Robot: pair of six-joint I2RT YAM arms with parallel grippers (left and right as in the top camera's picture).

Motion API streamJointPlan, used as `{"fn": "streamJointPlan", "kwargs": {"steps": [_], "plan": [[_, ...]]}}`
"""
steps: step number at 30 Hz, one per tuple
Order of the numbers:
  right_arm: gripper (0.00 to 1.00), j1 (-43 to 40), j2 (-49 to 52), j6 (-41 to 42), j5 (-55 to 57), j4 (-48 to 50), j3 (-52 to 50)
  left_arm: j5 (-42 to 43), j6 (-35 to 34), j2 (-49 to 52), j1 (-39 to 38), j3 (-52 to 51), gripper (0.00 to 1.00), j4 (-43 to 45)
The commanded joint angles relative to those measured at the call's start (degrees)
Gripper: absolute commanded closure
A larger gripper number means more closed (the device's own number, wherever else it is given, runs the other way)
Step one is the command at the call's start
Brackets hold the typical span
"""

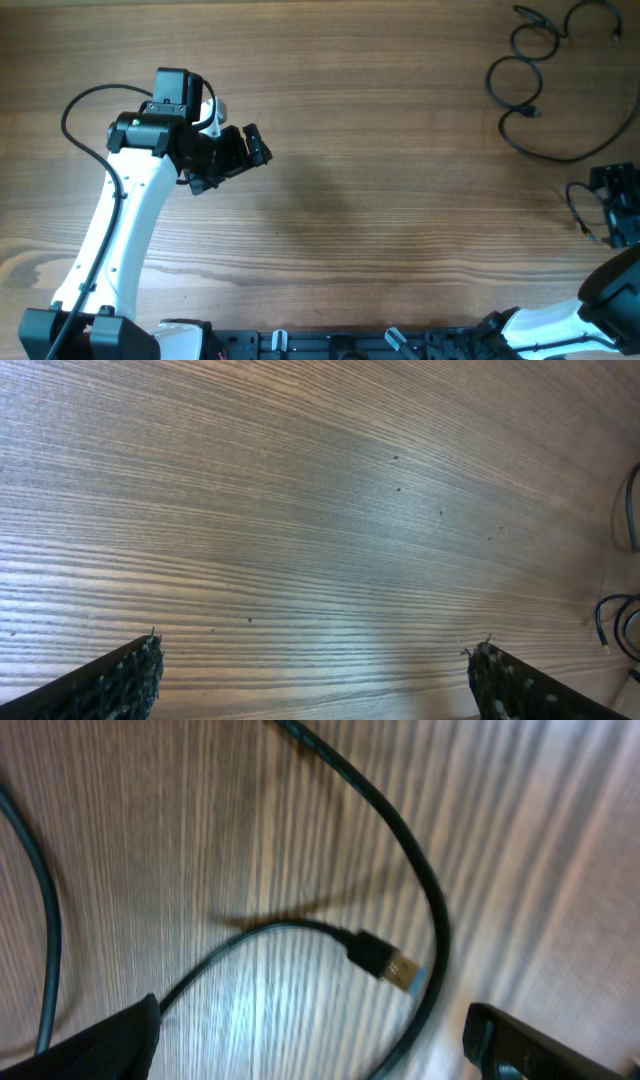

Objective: Untangle cables

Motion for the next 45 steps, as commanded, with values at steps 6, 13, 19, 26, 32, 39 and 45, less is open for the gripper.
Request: {"fn": "streamJointPlan", "kwargs": {"steps": [6,13,19,26,32,39,45], "plan": [[0.67,0.02,0.15,-0.33,-6.56,3.04,-2.16,-0.35,1.16,-1.09,0.28,0.81,0.0,0.44],[0.78,0.02,0.13,-0.35,-17.64,-2.6,-2.14,-0.35,1.18,-1.09,0.28,0.81,0.0,0.39],[0.62,-0.07,0.13,-0.17,-16.63,-2.27,-1.27,-0.35,1.2,-1.09,0.31,0.79,0.0,0.37],[0.14,-0.09,-0.09,-4.57,-20.33,-2.56,5.46,-0.37,1.38,-1.09,0.28,0.79,0.0,0.52],[0.0,-0.11,-0.09,-7.8,-27.63,-1.97,10.49,-0.37,1.38,-1.07,0.31,0.79,0.0,0.83],[0.0,-0.04,-0.09,-9.11,-27.39,3.98,13.66,-0.37,1.38,-1.07,0.31,0.79,0.0,1.68],[0.0,-0.04,-0.07,-9.11,-27.45,-4.31,13.66,-0.37,1.36,-1.07,0.28,0.79,0.0,2.16]]}}
